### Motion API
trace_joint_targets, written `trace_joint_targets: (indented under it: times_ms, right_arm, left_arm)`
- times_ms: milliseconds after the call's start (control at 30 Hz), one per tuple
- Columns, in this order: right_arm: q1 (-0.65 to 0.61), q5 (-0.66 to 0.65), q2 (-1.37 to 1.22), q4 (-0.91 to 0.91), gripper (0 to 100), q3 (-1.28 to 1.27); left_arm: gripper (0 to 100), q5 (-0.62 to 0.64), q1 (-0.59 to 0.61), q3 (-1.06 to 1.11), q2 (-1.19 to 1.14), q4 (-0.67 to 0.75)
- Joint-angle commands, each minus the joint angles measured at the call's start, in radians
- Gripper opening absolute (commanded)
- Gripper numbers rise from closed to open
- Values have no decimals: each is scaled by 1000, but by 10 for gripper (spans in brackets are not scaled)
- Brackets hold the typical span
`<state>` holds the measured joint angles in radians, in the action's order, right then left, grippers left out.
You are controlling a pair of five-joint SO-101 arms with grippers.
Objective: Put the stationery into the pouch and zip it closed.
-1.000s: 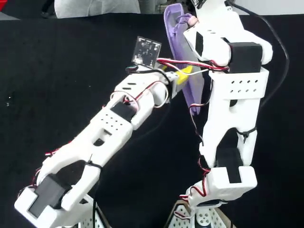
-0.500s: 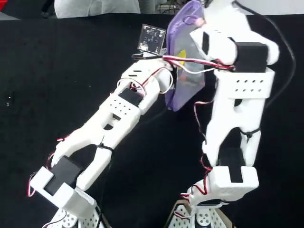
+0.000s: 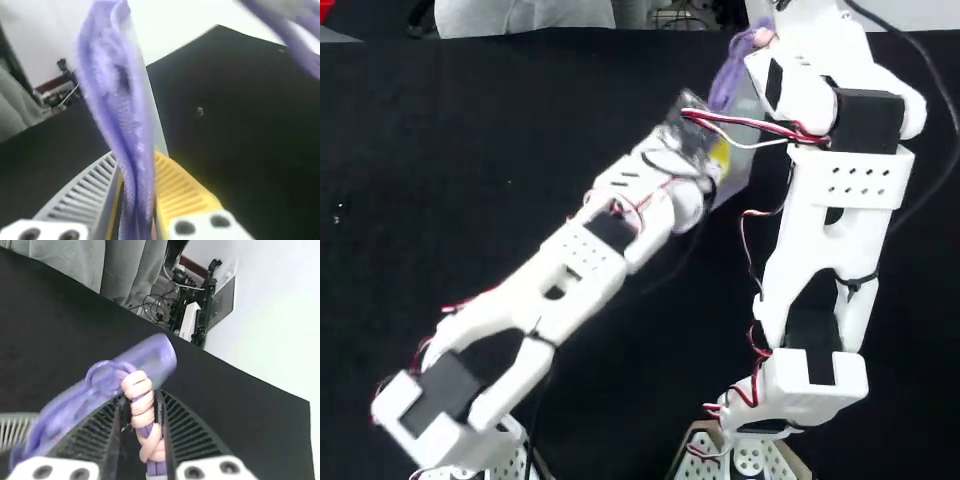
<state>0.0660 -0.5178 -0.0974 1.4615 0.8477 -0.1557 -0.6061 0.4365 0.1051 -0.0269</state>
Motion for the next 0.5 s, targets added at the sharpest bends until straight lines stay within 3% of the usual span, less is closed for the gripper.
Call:
trace_joint_targets:
  times_ms: [0,467]
  right_arm:
    - [68,-5,65,-57,11,15]
    - [180,-5,-13,-110,11,13]
  left_arm:
    - [27,-44,-71,91,137,6]
    - [27,-34,-18,309,341,6]
